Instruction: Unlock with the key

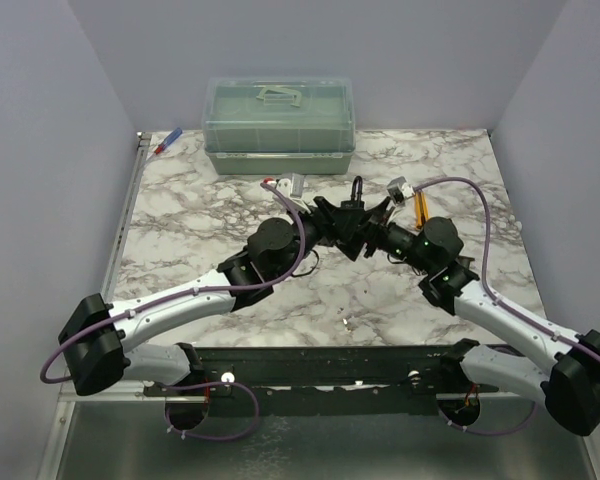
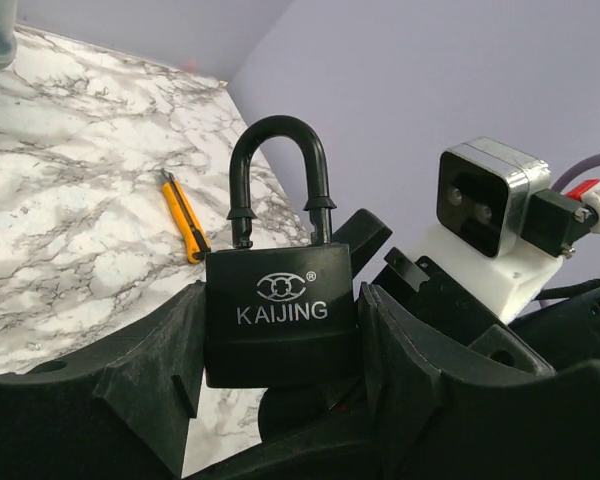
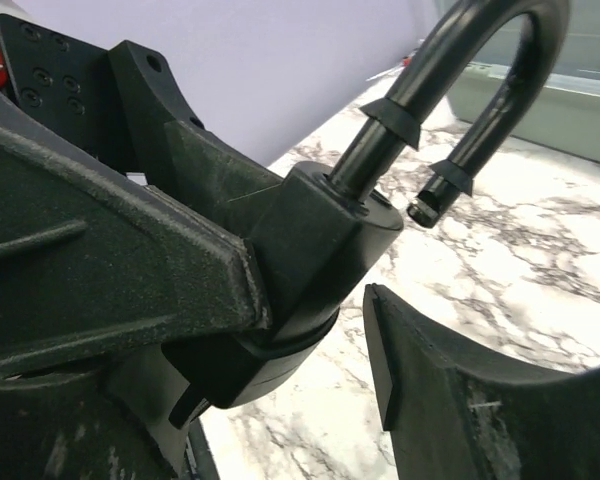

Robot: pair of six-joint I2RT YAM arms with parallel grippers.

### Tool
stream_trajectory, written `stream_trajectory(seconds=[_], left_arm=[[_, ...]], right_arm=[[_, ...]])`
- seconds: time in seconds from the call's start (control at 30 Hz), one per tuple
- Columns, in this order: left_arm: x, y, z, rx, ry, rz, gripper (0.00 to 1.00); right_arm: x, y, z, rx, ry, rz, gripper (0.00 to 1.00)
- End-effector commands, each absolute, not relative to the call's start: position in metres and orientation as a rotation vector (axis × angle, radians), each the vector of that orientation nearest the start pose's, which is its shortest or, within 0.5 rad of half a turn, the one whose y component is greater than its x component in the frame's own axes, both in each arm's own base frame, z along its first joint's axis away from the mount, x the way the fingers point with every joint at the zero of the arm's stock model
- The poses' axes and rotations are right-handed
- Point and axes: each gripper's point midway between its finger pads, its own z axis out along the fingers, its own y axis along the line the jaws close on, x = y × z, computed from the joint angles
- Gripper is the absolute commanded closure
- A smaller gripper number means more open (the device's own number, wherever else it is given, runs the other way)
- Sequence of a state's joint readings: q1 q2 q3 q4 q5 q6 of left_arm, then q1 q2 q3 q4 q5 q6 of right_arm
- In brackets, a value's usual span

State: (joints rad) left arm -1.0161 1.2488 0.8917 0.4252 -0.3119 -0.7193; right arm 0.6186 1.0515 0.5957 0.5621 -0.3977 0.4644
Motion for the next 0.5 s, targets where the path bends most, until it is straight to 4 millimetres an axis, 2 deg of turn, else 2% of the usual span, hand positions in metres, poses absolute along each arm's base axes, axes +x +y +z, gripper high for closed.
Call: stream_trajectory(seconds=[0.0,0.13,0.3,0.47], left_arm=[[0.241,-0.375,0.314,0.009,1.665,-1.19,1.0],[0.249,-0.367,0.303,0.006,1.681,-1.127,1.0],[0.253,-0.355,0.292,0.059,1.682,-1.057,1.0],[0.248,-0.345,0.29,0.177,1.649,-1.005,1.0]], right_arm=[[0.255,0.267,0.295,-0.411,1.471,1.069,0.29],[0.248,0.255,0.28,-0.39,1.533,1.028,0.22],[0.231,0.242,0.266,-0.354,1.59,1.038,0.19],[0.224,0.228,0.269,-0.255,1.608,1.05,0.15]])
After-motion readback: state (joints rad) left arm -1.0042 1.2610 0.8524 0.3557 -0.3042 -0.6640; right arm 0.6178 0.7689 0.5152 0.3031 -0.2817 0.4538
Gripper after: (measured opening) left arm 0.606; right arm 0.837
